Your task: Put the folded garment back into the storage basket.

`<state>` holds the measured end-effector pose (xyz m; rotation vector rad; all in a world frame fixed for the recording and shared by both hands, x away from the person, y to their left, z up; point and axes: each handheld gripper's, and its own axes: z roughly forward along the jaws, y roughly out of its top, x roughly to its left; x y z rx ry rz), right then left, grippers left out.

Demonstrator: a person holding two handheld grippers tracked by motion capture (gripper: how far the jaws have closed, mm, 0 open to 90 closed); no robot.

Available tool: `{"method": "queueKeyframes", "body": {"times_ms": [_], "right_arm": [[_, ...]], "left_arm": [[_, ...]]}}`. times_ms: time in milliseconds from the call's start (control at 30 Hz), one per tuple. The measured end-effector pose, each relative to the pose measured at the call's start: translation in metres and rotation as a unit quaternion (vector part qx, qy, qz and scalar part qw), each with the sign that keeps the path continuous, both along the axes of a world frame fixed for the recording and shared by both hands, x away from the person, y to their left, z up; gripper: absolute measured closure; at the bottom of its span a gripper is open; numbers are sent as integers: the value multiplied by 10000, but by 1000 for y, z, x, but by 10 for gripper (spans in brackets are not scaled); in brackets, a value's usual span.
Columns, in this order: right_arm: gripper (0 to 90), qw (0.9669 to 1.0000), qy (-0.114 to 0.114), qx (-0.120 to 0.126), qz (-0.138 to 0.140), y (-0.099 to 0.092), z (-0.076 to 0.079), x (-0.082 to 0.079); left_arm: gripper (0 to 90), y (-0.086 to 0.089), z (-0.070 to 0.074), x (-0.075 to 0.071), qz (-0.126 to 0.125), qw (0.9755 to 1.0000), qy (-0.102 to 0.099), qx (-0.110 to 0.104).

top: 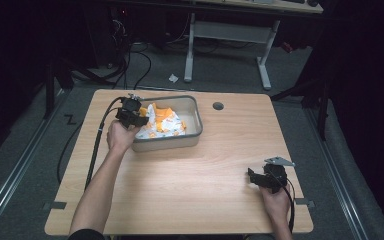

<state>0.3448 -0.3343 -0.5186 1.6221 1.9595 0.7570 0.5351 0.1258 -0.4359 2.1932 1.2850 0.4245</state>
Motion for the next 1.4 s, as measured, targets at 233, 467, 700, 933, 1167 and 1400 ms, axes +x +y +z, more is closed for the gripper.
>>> {"method": "queueKeyframes", "body": {"times_ms": [233, 467, 700, 933, 1167, 1400], "right_arm": [[210, 10000, -2, -4, 2, 0, 0, 0], [211, 10000, 1, 1, 1, 0, 0, 0], [211, 10000, -7, -5, -2, 0, 0, 0], [211, 10000, -6, -4, -2, 0, 0, 0], [211, 10000, 0, 0, 1, 0, 0, 0], [211, 10000, 0, 0, 0, 0, 0, 0]], "left_arm": [[564, 5, -7, 3, 324, 9992, 13, 233], [497, 6, -14, 5, 311, 9987, 291, 270], [455, 11, -2, 0, 407, 9991, -26, 92], [466, 19, 13, -6, 453, 9986, -276, -94], [458, 14, 8, -7, 376, 9988, -223, -225], [420, 26, 26, -32, 331, 9936, -643, -865]]}}
